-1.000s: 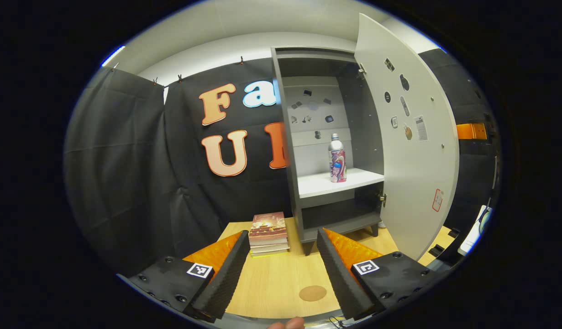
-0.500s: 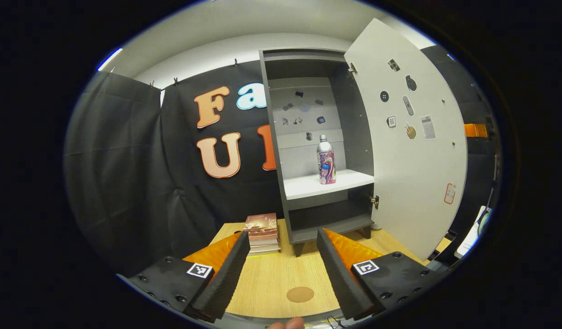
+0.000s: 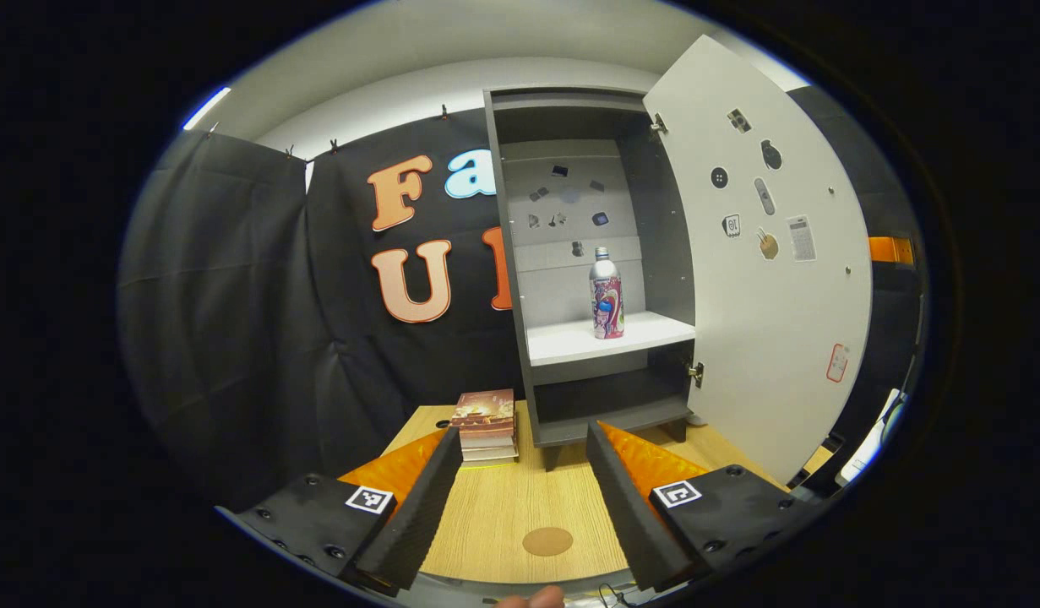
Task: Open the cabinet door with the right hand, grasp the bottle in the cabinet with the left hand and place it on the coaster, then close the cabinet door with the right hand.
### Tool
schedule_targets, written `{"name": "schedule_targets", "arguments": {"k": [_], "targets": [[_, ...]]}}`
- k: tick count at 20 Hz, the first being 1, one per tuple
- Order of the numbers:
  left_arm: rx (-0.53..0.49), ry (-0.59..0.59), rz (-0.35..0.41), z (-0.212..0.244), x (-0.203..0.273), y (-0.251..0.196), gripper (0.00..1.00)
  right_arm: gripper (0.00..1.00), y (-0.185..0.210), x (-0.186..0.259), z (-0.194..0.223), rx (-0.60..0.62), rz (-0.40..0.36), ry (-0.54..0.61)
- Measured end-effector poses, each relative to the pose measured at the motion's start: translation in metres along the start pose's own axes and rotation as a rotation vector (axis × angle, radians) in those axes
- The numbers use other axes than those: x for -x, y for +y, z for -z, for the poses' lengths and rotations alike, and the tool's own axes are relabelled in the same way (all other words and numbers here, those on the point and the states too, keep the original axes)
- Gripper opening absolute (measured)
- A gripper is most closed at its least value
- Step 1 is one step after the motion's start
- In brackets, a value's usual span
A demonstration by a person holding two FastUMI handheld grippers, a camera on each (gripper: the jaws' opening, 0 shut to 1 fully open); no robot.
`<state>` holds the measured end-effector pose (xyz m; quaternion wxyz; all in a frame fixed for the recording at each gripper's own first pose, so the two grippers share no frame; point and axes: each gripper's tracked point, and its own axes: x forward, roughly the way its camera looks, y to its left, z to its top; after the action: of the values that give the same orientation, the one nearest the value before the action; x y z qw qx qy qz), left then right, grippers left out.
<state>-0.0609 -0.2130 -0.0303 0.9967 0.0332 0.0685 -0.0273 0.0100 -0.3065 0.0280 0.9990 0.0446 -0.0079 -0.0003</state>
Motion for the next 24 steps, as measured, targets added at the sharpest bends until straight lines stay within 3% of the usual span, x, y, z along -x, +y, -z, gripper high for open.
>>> {"name": "schedule_targets", "arguments": {"k": [9, 10, 12, 13, 14, 17, 18, 19, 20, 24], "targets": [[0.0, -0.067, 0.015, -0.038, -0.045, -0.03, 0.96, 0.08, 0.025, 0.072, -0.026, -0.028, -0.014, -0.114], [0.007, -0.073, 0.023, -0.042, -0.055, -0.037, 0.96, 0.18, 0.033, 0.079, -0.028, -0.033, -0.023, -0.124], [0.011, -0.098, 0.034, -0.056, -0.077, -0.051, 0.96, 0.18, 0.05, 0.089, -0.031, -0.04, -0.038, -0.135], [0.008, -0.116, 0.041, -0.063, -0.09, -0.058, 0.96, 0.07, 0.061, 0.09, -0.026, -0.041, -0.049, -0.129], [0.007, -0.14, 0.05, -0.072, -0.103, -0.064, 0.96, 0.11, 0.068, 0.093, -0.022, -0.032, -0.054, -0.123], [-0.01, -0.215, 0.083, -0.094, -0.15, -0.085, 0.96, 0.12, 0.086, 0.085, -0.011, -0.033, -0.072, -0.111], [-0.012, -0.222, 0.086, -0.097, -0.166, -0.09, 0.94, 0.13, 0.09, 0.081, -0.005, -0.04, -0.088, -0.097], [-0.012, -0.223, 0.09, -0.098, -0.182, -0.095, 0.96, 0.07, 0.091, 0.074, 0.002, -0.031, -0.083, -0.08], [-0.007, -0.222, 0.102, -0.101, -0.198, -0.103, 0.94, 0.14, 0.09, 0.066, 0.01, -0.018, -0.068, -0.057], [0.001, -0.213, 0.131, -0.107, -0.261, -0.124, 0.96, 0.11, 0.103, 0.034, 0.015, -0.033, -0.055, -0.017]]}}
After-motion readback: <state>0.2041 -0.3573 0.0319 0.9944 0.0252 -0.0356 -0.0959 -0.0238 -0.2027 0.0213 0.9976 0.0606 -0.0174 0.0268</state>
